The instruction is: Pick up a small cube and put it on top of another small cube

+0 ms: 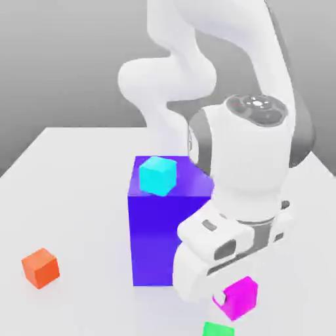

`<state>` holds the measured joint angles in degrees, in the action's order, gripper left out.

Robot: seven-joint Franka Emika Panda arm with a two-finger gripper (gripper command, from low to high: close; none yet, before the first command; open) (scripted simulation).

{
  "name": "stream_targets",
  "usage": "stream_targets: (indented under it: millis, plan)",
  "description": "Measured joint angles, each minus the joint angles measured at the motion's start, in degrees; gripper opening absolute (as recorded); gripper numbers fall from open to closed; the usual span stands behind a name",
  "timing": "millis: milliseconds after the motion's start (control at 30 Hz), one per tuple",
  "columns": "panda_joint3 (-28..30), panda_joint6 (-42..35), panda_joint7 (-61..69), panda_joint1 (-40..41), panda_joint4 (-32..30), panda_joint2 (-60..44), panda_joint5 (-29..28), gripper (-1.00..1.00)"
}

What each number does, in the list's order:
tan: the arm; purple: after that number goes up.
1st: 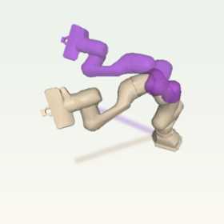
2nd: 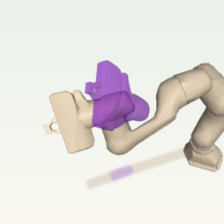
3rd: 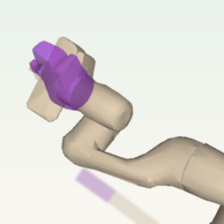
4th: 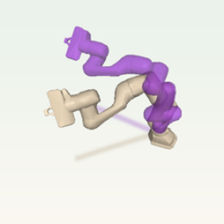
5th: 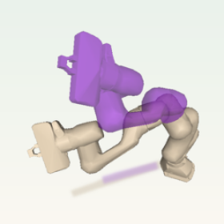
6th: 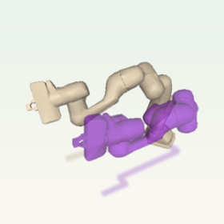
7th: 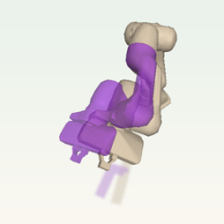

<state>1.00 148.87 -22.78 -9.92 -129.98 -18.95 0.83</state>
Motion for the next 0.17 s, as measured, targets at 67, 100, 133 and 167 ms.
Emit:
stream_targets:
  millis: [67,100,133,167]
  plan:
    - [0.0,3.1,0.1,0.2,0.4,-3.5,0.1,1.0]
    - [0.0,3.1,0.1,0.2,0.4,-3.5,0.1,1.0]
    - [0.0,3.1,0.1,0.2,0.4,-3.5,0.1,1.0]
    - [0.0,3.1,0.1,0.2,0.4,-3.5,0.1,1.0]
